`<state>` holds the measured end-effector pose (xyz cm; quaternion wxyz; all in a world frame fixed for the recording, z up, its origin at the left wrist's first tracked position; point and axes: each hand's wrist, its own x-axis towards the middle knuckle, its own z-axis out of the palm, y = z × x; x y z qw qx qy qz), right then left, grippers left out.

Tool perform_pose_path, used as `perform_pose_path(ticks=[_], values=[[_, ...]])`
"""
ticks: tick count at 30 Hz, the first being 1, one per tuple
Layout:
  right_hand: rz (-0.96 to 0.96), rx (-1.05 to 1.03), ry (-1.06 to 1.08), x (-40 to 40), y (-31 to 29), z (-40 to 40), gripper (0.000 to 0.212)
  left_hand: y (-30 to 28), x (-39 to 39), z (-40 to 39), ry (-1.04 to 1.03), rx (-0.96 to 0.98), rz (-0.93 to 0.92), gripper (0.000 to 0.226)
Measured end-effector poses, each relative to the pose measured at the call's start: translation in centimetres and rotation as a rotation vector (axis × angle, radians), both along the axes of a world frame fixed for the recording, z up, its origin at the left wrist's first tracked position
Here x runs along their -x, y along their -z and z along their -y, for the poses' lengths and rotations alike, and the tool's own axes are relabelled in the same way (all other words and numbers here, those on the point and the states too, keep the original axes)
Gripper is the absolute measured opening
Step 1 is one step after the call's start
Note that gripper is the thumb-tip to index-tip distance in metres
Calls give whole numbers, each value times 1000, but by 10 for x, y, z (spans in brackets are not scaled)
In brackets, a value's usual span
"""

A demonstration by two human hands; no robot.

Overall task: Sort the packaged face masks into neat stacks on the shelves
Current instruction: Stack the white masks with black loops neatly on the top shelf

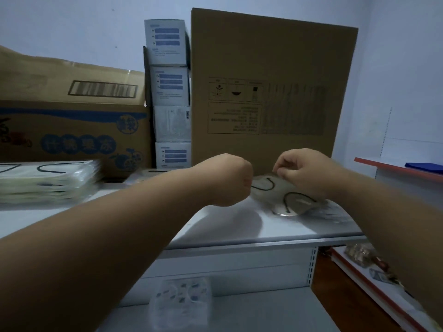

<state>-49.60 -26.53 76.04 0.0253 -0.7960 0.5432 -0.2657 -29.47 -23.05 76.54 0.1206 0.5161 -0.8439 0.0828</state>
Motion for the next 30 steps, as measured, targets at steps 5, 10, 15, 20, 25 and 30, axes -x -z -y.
perform_pose_path(ticks=[5, 10, 15, 20, 25, 30], values=[[-207, -244, 203, 45, 9, 0, 34, 7, 56, 3, -153, -317, -165, 31], [85, -276, 77, 55, 23, -4, 26, 15, 87, 22, -300, -401, -749, 25], [618, -337, -63, 59, 32, 1, 19, 20, 110, 32, -361, -391, -1235, 13], [735, -339, -95, 63, 34, 2, 34, 23, 119, 42, -390, -638, -1563, 10], [877, -437, -176, 64, 32, 0, 36, 18, 126, 40, -333, -672, -1480, 12], [1208, -334, -134, 74, 26, 6, 37, 18, 117, 37, -228, -373, -1556, 43]])
